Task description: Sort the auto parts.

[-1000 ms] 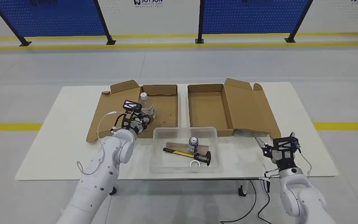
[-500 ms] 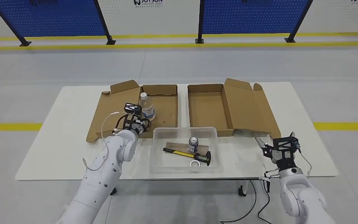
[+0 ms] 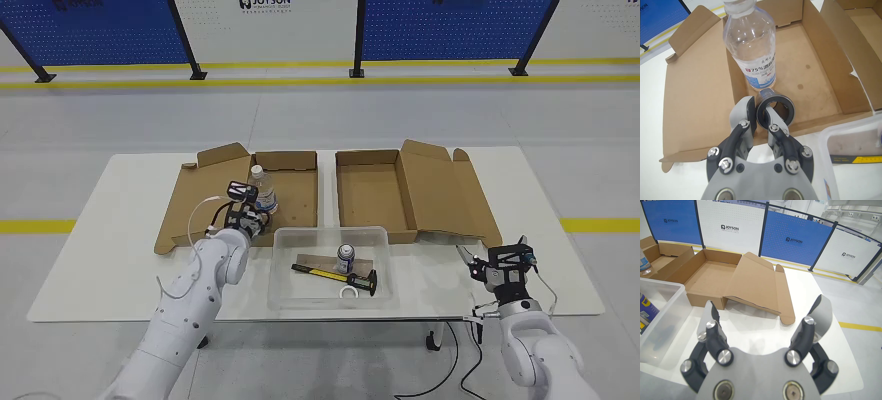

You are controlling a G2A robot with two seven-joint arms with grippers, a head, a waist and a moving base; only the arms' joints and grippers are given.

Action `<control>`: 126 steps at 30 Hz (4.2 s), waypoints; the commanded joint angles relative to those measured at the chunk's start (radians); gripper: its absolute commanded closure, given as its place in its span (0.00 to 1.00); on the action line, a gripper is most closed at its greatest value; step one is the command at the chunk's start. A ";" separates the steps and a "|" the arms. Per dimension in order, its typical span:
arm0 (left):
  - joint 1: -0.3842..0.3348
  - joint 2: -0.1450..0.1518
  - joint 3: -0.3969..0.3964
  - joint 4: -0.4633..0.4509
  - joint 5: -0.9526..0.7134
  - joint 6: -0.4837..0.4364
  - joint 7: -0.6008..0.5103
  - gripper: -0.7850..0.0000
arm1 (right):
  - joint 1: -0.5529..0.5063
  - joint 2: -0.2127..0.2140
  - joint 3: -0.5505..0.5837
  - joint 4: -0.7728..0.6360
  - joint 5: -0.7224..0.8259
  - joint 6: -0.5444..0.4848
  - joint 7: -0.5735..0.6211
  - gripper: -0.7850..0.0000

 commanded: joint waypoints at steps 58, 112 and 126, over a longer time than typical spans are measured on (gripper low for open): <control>0.672 0.052 -0.427 -0.665 0.060 -0.134 0.506 0.00 | 0.000 0.000 0.000 0.000 0.000 0.000 0.000 0.00; 0.186 -0.090 0.291 -0.238 0.033 -0.137 0.274 0.00 | 0.000 0.000 0.000 0.000 0.000 0.000 0.000 0.00; 0.119 -0.127 0.319 -0.093 0.041 -0.077 0.295 0.00 | 0.000 0.000 0.000 0.000 0.000 0.000 0.000 0.00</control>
